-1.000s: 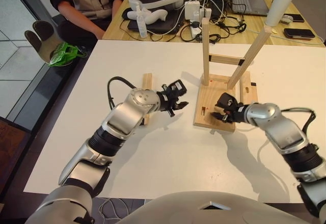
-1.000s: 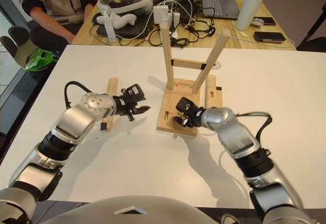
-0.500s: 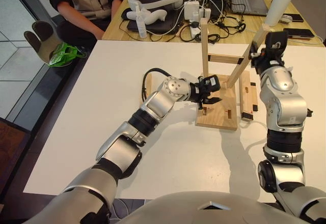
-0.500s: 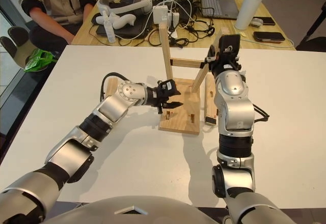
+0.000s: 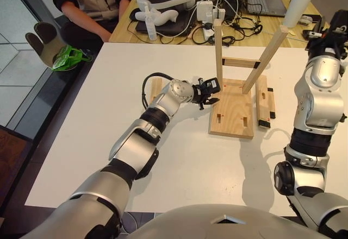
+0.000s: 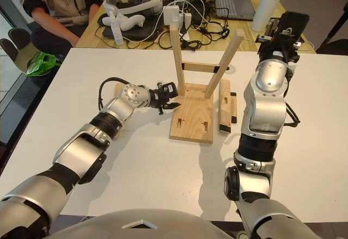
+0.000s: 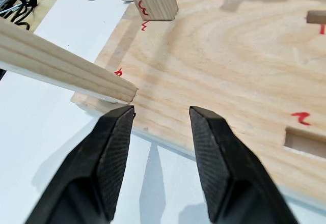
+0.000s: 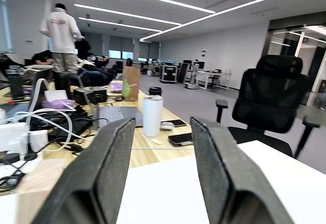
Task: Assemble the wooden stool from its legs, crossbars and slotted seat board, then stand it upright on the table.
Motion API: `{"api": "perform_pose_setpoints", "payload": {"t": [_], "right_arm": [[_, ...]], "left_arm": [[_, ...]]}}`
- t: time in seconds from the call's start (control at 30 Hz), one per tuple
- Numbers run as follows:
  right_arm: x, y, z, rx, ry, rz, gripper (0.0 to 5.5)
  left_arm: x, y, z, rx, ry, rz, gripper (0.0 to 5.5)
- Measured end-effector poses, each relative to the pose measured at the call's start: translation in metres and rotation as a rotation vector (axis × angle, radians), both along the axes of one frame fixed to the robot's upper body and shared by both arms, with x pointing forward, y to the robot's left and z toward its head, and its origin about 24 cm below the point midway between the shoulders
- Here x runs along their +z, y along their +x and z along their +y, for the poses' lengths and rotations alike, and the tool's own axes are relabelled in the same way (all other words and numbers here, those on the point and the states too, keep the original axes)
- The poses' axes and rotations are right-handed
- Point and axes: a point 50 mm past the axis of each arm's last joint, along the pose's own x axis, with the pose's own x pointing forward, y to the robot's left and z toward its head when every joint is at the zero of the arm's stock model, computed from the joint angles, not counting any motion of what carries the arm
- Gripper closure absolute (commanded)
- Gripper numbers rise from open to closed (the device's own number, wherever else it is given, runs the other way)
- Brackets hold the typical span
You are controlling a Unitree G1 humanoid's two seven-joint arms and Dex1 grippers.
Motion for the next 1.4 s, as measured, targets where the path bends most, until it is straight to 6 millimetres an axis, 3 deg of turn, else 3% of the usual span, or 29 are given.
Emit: {"api": "perform_pose_setpoints", "payload": {"t": [0.23, 0.3, 0.4, 0.53, 0.6, 0.77, 0.9, 1.13, 1.2, 1.3, 1.4], "right_arm": [[-0.047, 0.019, -0.045, -0.109, 0.247, 0.135, 3.49], [-0.065, 0.027, -0.047, -0.096, 0.363, 0.202, 3.49], [-0.095, 0.042, -0.021, 0.015, 0.596, 0.336, 3.49], [-0.108, 0.056, 0.011, 0.172, 0.770, 0.429, 3.49], [-0.113, 0.056, 0.024, 0.227, 0.810, 0.456, 3.49], [-0.116, 0.056, 0.045, 0.323, 0.835, 0.517, 3.49], [-0.114, 0.055, 0.067, 0.426, 0.831, 0.541, 3.49], [-0.117, 0.056, 0.074, 0.451, 0.779, 0.542, 3.49], [-0.112, 0.060, 0.074, 0.428, 0.636, 0.513, 3.49], [-0.093, 0.063, 0.064, 0.397, 0.415, 0.419, 3.49], [-0.078, 0.054, 0.038, 0.337, 0.299, 0.342, 3.49]], "left_arm": [[-0.001, 0.000, -0.015, 0.009, -0.023, -0.032, 3.47], [0.003, 0.003, -0.026, 0.039, -0.048, -0.040, 3.47], [0.014, 0.008, -0.040, 0.082, -0.074, -0.048, 3.47], [-0.005, -0.002, -0.037, -0.052, 0.098, -0.022, 3.47], [-0.003, -0.001, -0.034, -0.101, 0.150, -0.051, 3.47], [-0.001, 0.003, -0.020, -0.140, 0.214, -0.081, 3.47], [0.002, 0.010, 0.003, -0.103, 0.265, -0.096, 3.47], [0.008, 0.019, 0.045, -0.030, 0.317, -0.104, 3.47], [0.009, 0.017, 0.051, 0.005, 0.274, -0.081, 3.47], [0.006, 0.004, 0.045, 0.035, 0.145, -0.022, 3.47], [0.017, -0.011, 0.030, 0.055, 0.006, -0.006, 3.47]]}}
